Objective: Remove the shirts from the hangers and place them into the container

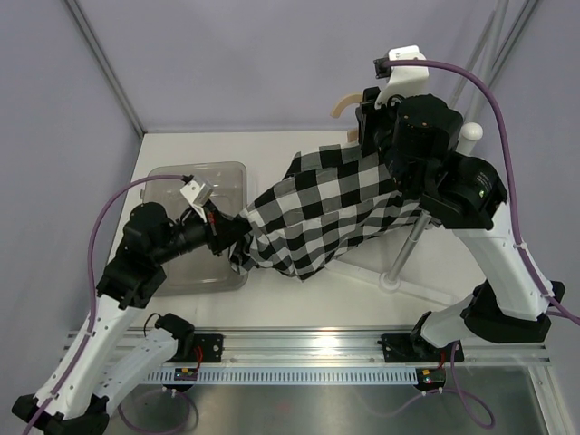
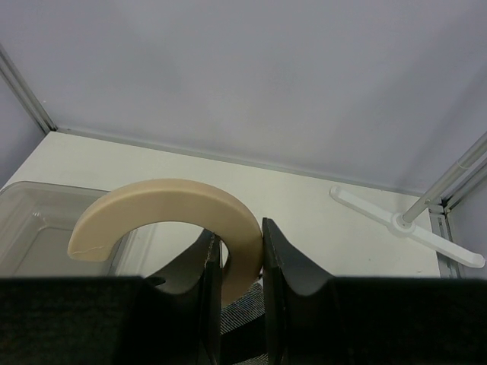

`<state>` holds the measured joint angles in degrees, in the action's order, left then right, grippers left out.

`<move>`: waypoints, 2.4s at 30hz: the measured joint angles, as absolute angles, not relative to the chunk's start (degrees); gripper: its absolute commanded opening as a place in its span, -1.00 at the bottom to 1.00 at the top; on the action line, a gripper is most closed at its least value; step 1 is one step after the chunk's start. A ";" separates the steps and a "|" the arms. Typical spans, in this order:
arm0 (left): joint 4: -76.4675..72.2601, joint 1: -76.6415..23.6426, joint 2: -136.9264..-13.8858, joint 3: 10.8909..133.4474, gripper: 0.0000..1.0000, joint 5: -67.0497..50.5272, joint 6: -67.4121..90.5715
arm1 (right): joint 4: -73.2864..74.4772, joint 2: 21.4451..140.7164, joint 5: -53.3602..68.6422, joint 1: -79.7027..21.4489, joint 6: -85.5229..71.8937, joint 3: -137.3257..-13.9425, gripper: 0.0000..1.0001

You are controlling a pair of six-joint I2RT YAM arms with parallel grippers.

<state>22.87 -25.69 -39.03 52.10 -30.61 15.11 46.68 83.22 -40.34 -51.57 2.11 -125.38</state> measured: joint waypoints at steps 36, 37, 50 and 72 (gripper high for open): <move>22.59 -25.69 -17.08 38.92 -1.00 -18.33 31.20 | 36.42 98.35 -56.12 -52.82 13.17 -147.06 -1.00; 19.84 -25.69 -19.11 37.85 -1.00 -19.14 32.56 | 37.08 97.27 -55.48 -52.80 12.05 -146.67 -1.00; -6.31 -30.04 -45.80 33.32 -1.00 -31.42 41.82 | 42.39 94.70 -41.43 -52.71 -2.81 -148.90 -1.00; 27.51 -32.84 -27.18 69.82 0.09 -20.43 16.19 | 47.99 94.39 -33.32 -52.88 -2.72 -139.57 -1.00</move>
